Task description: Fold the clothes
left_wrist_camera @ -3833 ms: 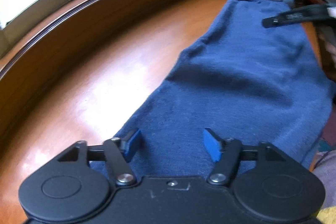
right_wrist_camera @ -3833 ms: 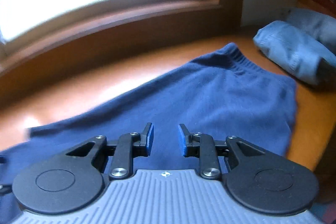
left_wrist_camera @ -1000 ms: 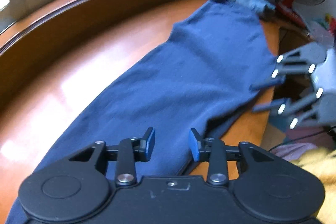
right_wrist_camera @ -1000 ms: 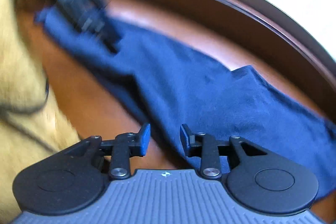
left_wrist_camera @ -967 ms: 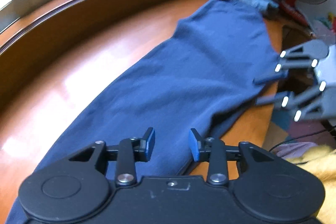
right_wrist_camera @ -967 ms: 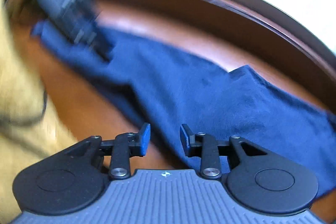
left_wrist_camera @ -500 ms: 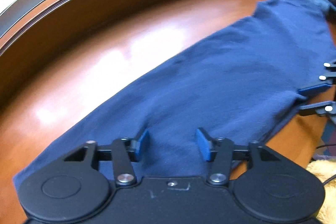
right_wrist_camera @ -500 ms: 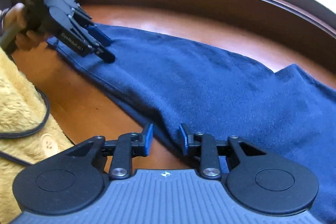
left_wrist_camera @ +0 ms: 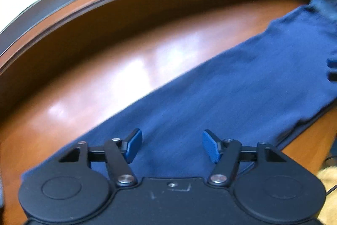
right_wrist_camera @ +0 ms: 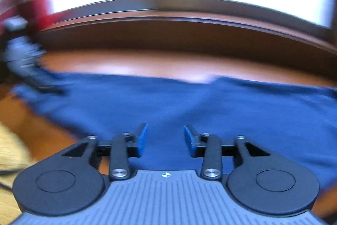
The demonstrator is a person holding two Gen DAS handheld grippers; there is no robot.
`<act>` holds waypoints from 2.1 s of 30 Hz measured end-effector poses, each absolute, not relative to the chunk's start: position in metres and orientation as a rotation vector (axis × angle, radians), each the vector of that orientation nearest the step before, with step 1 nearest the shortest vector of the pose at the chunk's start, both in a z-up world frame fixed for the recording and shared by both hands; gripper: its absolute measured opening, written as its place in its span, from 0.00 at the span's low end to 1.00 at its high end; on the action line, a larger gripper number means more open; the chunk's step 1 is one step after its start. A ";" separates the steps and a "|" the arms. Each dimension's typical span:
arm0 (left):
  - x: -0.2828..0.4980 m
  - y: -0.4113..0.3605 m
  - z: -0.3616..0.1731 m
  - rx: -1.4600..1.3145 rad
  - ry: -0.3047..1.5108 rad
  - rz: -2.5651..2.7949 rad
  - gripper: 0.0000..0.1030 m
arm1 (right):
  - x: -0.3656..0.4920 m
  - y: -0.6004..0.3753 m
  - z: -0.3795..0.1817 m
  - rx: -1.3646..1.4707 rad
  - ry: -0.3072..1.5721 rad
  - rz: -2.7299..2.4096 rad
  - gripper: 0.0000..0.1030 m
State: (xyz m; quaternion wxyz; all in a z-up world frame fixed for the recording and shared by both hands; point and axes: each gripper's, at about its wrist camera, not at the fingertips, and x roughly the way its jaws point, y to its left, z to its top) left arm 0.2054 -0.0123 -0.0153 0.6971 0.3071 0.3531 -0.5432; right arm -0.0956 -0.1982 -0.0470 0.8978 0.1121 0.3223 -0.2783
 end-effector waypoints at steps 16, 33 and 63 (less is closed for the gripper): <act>0.070 -0.147 -0.041 0.640 0.878 -1.136 0.63 | -0.217 -0.494 -0.074 0.322 0.650 -1.004 0.42; 0.035 -0.161 -0.017 0.562 0.773 -0.877 0.76 | -0.237 -0.487 -0.050 0.063 0.638 -1.002 0.36; 0.147 0.052 -0.017 0.343 0.821 -0.706 0.76 | -0.026 -0.197 -0.081 0.375 0.799 -0.037 0.10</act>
